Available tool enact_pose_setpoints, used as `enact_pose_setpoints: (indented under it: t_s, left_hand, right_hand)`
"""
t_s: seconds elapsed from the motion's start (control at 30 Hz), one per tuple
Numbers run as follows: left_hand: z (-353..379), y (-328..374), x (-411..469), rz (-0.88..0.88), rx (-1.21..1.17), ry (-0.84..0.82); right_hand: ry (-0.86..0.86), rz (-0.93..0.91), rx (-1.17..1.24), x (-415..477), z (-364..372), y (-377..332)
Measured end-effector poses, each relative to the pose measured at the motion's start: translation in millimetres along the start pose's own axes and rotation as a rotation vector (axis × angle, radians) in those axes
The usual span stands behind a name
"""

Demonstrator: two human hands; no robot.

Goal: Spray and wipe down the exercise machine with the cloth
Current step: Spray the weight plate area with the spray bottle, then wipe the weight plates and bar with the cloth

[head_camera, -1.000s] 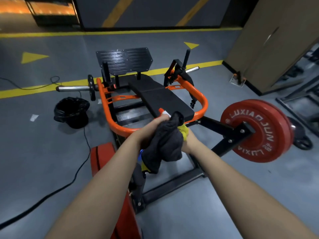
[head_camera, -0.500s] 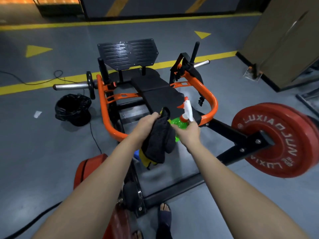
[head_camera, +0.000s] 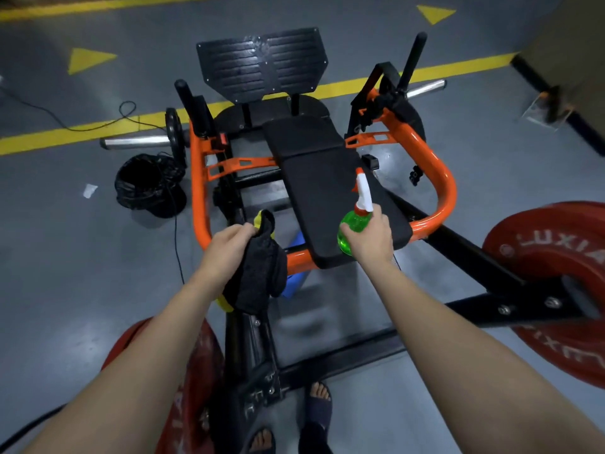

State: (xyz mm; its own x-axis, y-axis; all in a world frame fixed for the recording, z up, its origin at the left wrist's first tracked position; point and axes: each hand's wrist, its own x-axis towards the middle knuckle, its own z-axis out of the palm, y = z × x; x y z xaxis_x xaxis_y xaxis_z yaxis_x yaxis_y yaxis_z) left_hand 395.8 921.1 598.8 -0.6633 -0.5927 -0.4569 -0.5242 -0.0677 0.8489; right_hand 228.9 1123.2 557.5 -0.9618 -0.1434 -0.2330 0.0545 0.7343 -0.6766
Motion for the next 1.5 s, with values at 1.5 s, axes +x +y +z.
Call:
enact_pose_setpoints:
  t_s: [1.5]
  left_hand:
    - [-110.2,13.2,-116.1,0.513,0.351,-0.351]
  right_hand:
    - [-0.399,-0.031,0.667,-242.9,48.3,-134.7]
